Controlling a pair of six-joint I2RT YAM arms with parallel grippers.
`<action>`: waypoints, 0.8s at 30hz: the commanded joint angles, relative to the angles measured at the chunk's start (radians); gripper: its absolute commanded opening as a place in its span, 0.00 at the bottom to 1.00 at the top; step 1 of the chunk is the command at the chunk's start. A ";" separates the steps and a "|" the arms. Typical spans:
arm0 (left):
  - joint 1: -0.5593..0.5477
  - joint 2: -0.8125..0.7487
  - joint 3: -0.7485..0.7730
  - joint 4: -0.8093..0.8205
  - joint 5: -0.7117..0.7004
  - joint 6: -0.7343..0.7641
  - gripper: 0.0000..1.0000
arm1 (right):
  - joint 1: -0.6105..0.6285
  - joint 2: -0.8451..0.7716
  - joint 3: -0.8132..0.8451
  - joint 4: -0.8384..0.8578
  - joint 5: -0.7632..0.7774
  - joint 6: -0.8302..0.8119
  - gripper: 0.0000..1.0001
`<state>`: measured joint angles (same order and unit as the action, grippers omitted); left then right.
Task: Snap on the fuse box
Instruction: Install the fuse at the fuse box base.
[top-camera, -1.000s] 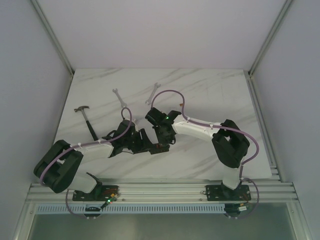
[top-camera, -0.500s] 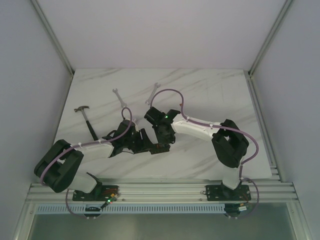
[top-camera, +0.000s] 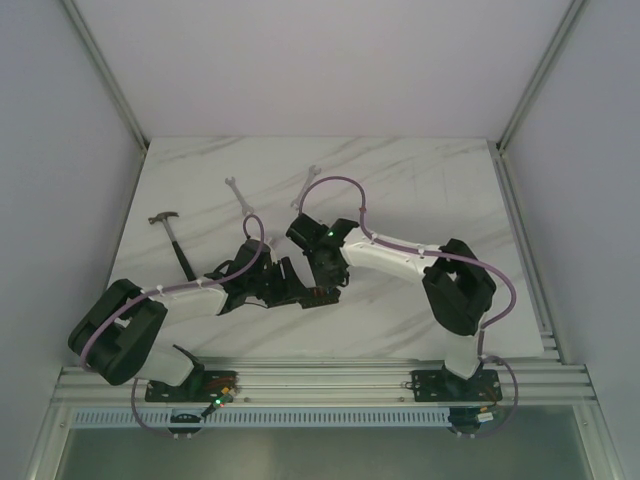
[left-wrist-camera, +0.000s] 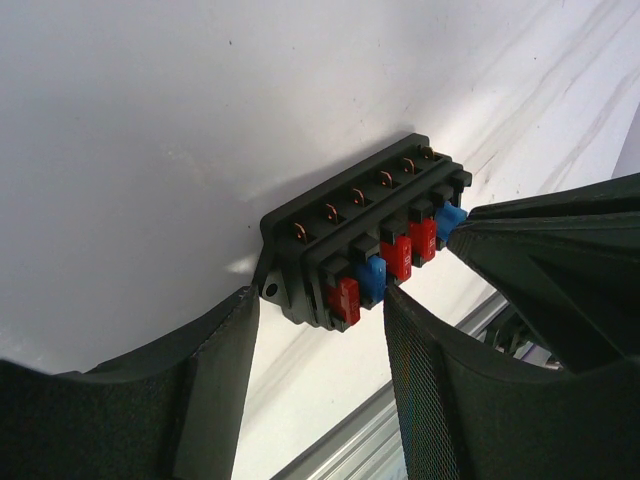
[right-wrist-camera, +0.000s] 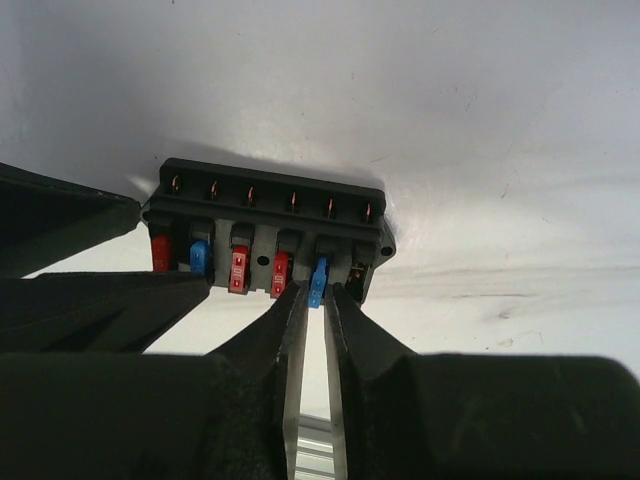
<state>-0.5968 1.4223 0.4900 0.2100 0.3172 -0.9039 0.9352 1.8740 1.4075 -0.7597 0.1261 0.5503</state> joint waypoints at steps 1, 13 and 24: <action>-0.002 0.027 -0.010 -0.064 -0.023 0.011 0.61 | 0.007 0.031 0.038 -0.026 0.032 0.014 0.17; -0.001 0.028 -0.010 -0.066 -0.021 0.011 0.61 | -0.004 0.051 0.043 -0.062 0.047 0.021 0.10; -0.001 0.030 -0.012 -0.066 -0.024 0.015 0.61 | -0.041 0.096 0.064 -0.123 0.011 -0.012 0.01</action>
<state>-0.5968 1.4235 0.4900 0.2104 0.3176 -0.9043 0.9150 1.9202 1.4590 -0.8165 0.1108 0.5659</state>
